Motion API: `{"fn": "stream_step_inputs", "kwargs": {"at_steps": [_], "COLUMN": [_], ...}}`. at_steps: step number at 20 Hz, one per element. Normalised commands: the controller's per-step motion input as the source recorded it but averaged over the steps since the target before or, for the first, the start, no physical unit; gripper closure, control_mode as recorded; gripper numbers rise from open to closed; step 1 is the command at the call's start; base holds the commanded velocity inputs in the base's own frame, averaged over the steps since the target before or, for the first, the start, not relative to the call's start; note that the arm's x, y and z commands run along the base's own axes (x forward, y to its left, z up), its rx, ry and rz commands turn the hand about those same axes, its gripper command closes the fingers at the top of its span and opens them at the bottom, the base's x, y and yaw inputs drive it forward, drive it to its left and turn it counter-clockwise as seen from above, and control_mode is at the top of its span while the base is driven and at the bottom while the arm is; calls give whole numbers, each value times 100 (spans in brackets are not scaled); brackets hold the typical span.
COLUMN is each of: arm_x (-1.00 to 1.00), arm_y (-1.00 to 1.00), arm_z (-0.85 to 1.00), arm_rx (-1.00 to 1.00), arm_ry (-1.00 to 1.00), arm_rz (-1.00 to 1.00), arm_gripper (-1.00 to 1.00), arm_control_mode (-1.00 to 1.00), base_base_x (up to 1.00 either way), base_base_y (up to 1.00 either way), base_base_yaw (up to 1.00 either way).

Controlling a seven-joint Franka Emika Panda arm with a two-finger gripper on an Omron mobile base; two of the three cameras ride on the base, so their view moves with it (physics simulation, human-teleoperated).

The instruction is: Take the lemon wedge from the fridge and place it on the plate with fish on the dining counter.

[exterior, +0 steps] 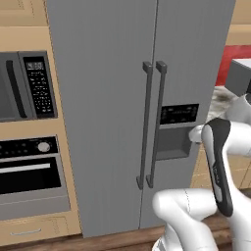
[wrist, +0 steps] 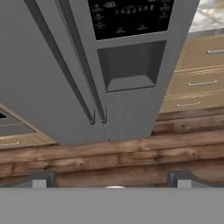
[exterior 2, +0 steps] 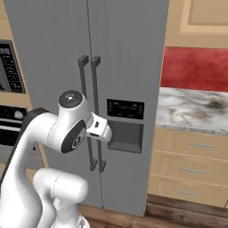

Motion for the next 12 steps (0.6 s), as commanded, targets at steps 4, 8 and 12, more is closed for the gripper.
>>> {"fn": "stream_step_inputs", "kwargs": {"at_steps": [4,8,12], "arm_x": [2,66,82], "arm_y": [8,70,97], "arm_z": [16,39,43], "arm_rx": [-4,-17,-13], "arm_ry": [-32,-35,-23], "arm_rz": [3,0,-1], "arm_gripper": [-100,-100,-100], "arm_control_mode": [-100,-100,-100], "base_base_x": [0,0,0], "base_base_y": [0,0,0], "base_base_yaw": [0,0,0]}}
